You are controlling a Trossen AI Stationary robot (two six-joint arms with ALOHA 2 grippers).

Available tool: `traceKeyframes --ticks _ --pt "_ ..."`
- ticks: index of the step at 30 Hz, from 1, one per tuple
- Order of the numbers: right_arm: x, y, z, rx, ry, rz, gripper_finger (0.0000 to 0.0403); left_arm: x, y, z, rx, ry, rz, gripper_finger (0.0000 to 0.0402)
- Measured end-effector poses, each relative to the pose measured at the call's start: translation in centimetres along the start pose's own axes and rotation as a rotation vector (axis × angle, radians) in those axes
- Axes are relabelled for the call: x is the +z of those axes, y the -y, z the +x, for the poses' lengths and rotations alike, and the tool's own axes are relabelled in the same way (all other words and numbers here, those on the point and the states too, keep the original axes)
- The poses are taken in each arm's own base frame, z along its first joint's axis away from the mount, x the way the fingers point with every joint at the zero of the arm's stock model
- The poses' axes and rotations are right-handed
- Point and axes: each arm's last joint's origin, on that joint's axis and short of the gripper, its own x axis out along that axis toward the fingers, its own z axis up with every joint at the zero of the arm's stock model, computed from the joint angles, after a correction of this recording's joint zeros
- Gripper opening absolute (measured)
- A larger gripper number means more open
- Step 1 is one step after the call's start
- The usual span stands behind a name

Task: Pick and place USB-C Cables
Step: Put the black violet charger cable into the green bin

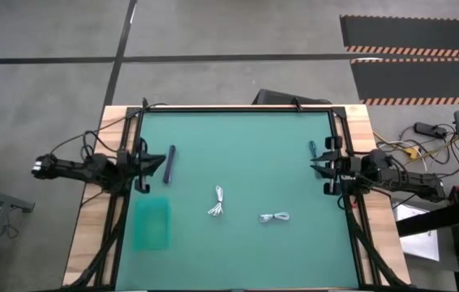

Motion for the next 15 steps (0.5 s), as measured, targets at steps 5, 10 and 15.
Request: traceKeyframes --ticks 5,10,15 --pt "0.2 0.0 0.0 -0.002 0.009 -0.002 0.0063 -0.6 -0.3 0.3 0.164 -0.037 -0.090 0.0004" --pt "0.2 0.1 0.0 -0.002 0.011 -0.002 0.0063 -1.1 -0.3 0.9 0.266 -0.081 -0.149 0.0004" --pt "0.3 0.1 0.0 -0.020 0.010 -0.011 0.0063 -1.0 -0.1 1.7 0.349 -0.114 -0.171 0.0004"
